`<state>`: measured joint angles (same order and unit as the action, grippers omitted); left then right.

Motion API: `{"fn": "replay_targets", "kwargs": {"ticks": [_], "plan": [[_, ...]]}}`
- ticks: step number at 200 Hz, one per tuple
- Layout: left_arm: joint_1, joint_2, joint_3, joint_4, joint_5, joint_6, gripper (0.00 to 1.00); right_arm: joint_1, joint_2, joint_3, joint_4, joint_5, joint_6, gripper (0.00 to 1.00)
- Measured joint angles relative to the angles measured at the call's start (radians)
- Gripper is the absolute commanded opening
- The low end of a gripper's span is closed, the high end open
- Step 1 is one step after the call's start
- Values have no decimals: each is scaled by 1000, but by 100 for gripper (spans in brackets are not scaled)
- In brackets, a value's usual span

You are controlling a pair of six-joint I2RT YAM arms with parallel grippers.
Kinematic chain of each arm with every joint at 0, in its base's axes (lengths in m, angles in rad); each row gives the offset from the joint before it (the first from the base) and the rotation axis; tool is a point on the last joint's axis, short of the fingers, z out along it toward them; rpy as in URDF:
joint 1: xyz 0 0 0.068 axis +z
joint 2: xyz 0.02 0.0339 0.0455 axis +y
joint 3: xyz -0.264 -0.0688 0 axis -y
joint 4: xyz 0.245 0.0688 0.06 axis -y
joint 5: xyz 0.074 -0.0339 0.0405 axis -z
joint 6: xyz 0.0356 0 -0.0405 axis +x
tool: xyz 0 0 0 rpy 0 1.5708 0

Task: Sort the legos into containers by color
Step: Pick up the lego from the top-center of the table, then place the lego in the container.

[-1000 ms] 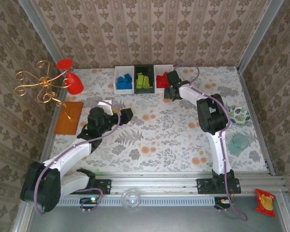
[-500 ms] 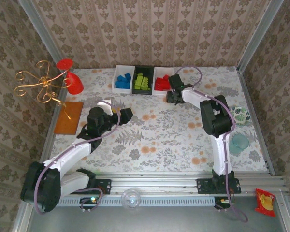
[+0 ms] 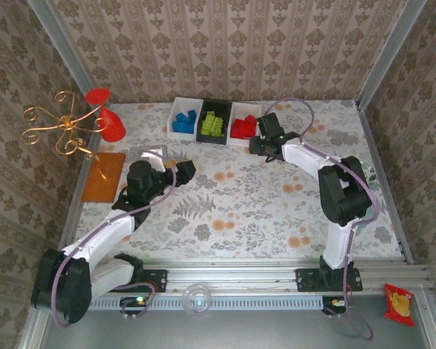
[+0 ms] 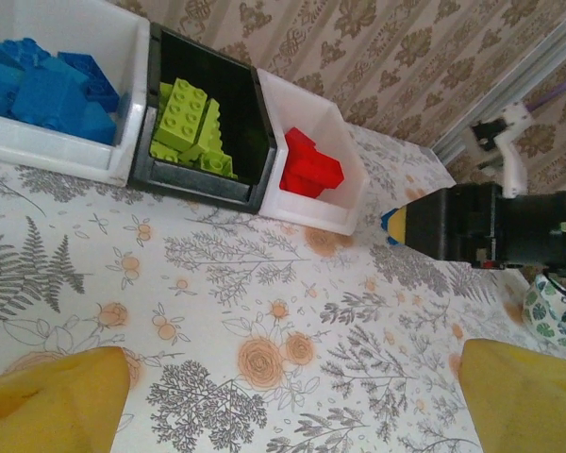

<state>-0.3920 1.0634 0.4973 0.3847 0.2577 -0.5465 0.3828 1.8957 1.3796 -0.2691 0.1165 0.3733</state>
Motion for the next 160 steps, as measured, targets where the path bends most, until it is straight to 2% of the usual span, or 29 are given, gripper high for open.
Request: {"fn": "replay_targets", "kwargs": {"ticks": [30, 59, 123, 160], "plan": [[19, -43, -13, -5, -31, 0, 92, 97, -11, 34, 58, -39, -4, 49], [37, -82, -34, -25, -60, -1, 92, 170, 66, 178, 95, -81, -4, 49], [53, -132, -60, -60, -74, -4, 92, 189, 428, 593, 228, -177, 2, 50], [53, -165, -66, -71, -74, -11, 92, 188, 645, 848, 261, -185, 31, 50]]}}
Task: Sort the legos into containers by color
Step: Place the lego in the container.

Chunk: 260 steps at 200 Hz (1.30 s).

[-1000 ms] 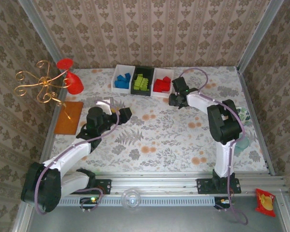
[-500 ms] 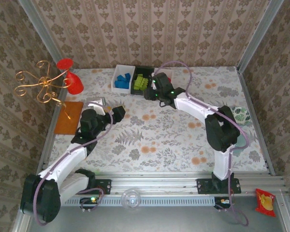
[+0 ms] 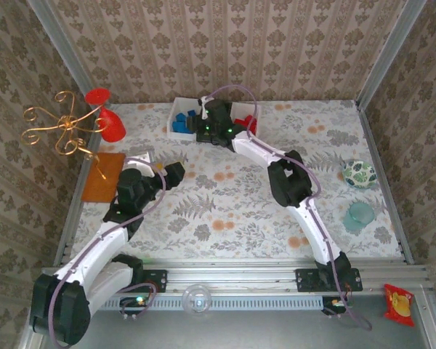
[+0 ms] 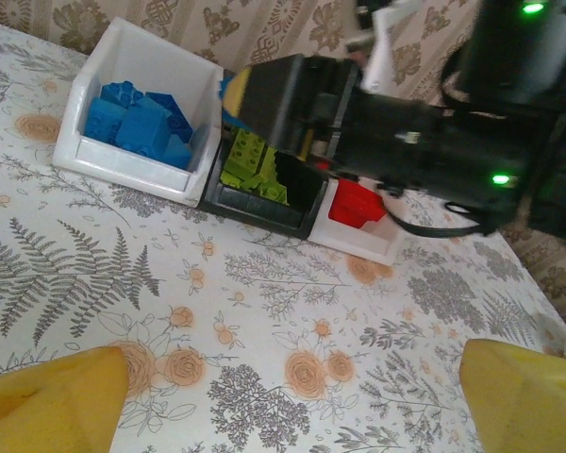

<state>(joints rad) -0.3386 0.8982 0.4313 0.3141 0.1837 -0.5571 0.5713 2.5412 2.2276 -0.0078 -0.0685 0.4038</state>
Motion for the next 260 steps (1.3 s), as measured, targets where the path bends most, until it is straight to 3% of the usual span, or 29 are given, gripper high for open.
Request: {"fn": "replay_targets", "kwargs": {"ticks": [47, 72, 106, 175, 217, 260], "plan": [[6, -34, -13, -34, 1, -1, 92, -5, 224, 304, 30, 4, 65, 50], [7, -39, -13, -43, 2, -1, 92, -6, 304, 420, 39, 21, 83, 57], [7, -41, -13, -47, 3, -1, 92, -11, 322, 443, 66, 44, 97, 74], [7, -41, -13, -46, 3, -1, 92, -29, 319, 444, 69, 34, 98, 78], [7, -29, -13, -40, 3, -1, 92, -38, 197, 307, 35, -16, 90, 78], [13, 72, -12, 2, 3, -1, 92, -47, -107, -12, -52, -40, 34, 78]]}}
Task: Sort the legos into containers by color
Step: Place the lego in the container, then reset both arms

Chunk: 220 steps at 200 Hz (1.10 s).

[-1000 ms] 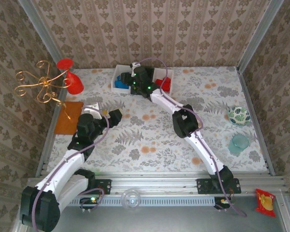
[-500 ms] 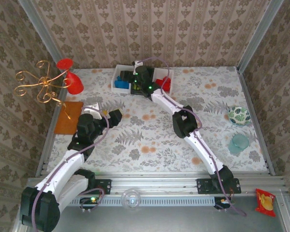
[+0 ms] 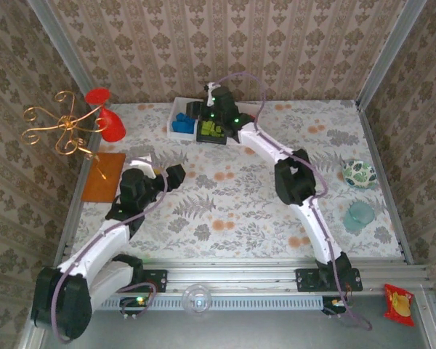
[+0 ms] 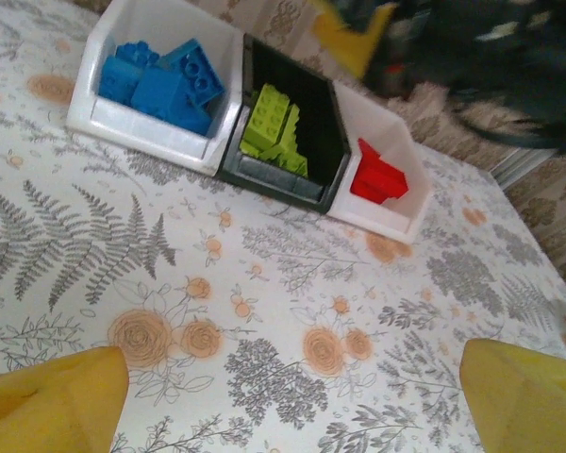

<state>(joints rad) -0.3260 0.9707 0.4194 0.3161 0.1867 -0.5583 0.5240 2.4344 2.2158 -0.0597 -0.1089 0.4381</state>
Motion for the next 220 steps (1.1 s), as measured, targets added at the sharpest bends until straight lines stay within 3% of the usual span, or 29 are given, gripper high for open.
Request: {"fn": "replay_targets", "kwargs": {"ticks": [48, 103, 160, 194, 220], "plan": [[4, 160, 62, 30, -1, 5, 92, -49, -461, -600, -21, 70, -93, 85], [63, 131, 80, 28, -126, 116, 100, -90, -898, -1167, -56, 373, -219, 96], [158, -45, 14, 35, -331, 240, 100, -153, -1254, -1468, -3, 629, -295, 100], [212, -51, -13, 33, -381, 311, 100, -185, -1365, -1627, 115, 713, -360, 100], [235, 1, -26, 62, -389, 371, 100, -219, -1367, -1718, 210, 735, -395, 100]]}}
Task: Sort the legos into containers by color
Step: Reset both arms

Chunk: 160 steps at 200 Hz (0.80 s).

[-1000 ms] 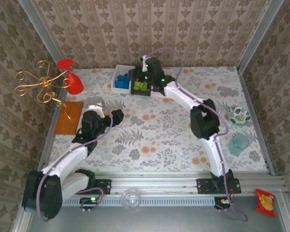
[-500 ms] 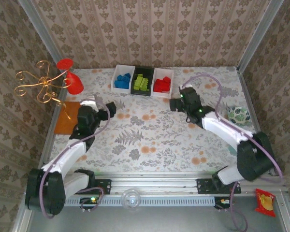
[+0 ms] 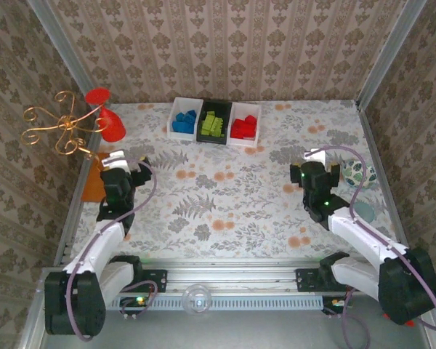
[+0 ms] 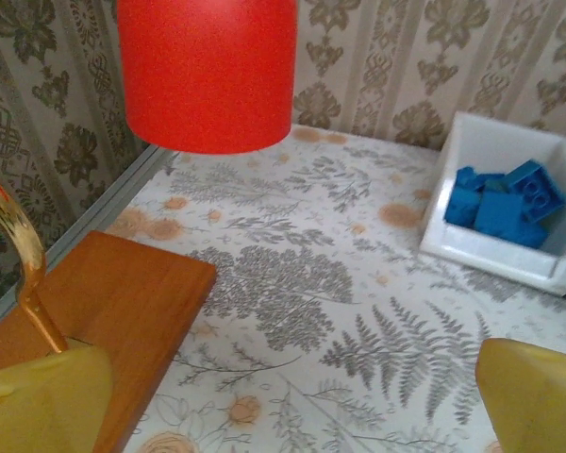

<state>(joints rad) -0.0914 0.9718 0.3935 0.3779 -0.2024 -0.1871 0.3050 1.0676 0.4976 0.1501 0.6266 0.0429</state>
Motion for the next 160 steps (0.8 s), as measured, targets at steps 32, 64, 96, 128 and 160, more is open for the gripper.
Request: {"fn": "replay_targets", "kwargs": {"ticks": [32, 64, 96, 128, 160], "plan": [[2, 82, -33, 64, -12, 74, 100, -57, 59, -82, 154, -13, -26, 100], [2, 179, -90, 219, -16, 148, 100, -97, 122, -126, 281, -81, -48, 100], [8, 337, -115, 374, 11, 201, 100, -107, 164, -127, 377, -171, -74, 100], [24, 423, -108, 474, 61, 234, 100, -123, 226, -128, 479, -223, -90, 100], [57, 587, -108, 637, 118, 237, 100, -184, 287, -133, 591, -296, -71, 100]]}}
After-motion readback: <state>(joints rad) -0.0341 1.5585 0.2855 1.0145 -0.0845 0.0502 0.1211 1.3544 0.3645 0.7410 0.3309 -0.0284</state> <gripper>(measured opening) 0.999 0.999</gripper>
